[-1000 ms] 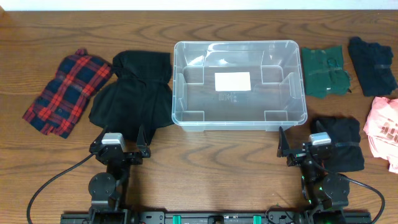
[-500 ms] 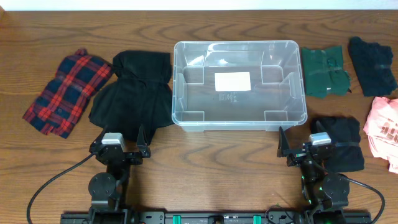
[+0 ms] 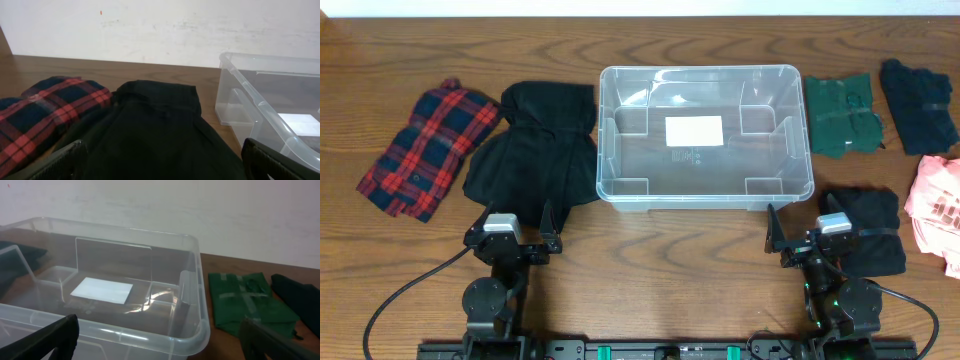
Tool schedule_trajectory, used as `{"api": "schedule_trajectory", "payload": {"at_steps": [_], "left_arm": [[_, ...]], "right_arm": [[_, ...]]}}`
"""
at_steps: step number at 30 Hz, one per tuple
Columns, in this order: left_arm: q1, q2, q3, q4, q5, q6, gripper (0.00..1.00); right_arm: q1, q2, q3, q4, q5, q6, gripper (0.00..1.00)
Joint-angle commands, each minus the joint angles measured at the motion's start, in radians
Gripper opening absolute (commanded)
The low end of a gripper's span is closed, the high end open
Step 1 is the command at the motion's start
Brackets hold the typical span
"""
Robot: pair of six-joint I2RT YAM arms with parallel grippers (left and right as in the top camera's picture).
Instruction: Pack container
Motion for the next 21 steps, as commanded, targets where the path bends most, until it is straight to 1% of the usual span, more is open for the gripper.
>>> {"api": "schedule_trajectory", "payload": {"at_steps": [1,8,11,14,17,21], "left_arm": [[0.002,0.001,-0.015,-0.037,-0.019,-0.005,0.98],[0.002,0.001,-0.015,-0.037,-0.018,-0.006,0.98],[0.002,0.001,-0.015,-0.037,-0.018,-0.061,0.98],[0.002,0.006,-0.009,-0.039,-0.018,-0.117,0.98],[0.002,0.034,0.028,-0.063,-0.018,-0.122,0.98],[0.002,0.109,0.113,-0.133,-0.018,-0.121,0.98]], "right_arm": [[-0.01,-0.003,-0.002,-0.002,-0.007,-0.008,0.99],[-0.01,-0.003,-0.002,0.003,-0.007,0.022,0.99],[-0.01,-0.003,-0.002,0.005,0.0,0.024,0.99],[-0.01,-0.003,0.005,0.008,0.069,0.091,0.99],[-0.01,0.002,0.026,0.008,0.105,0.124,0.99],[-0.01,0.044,0.068,0.008,0.115,0.124,0.99]]}}
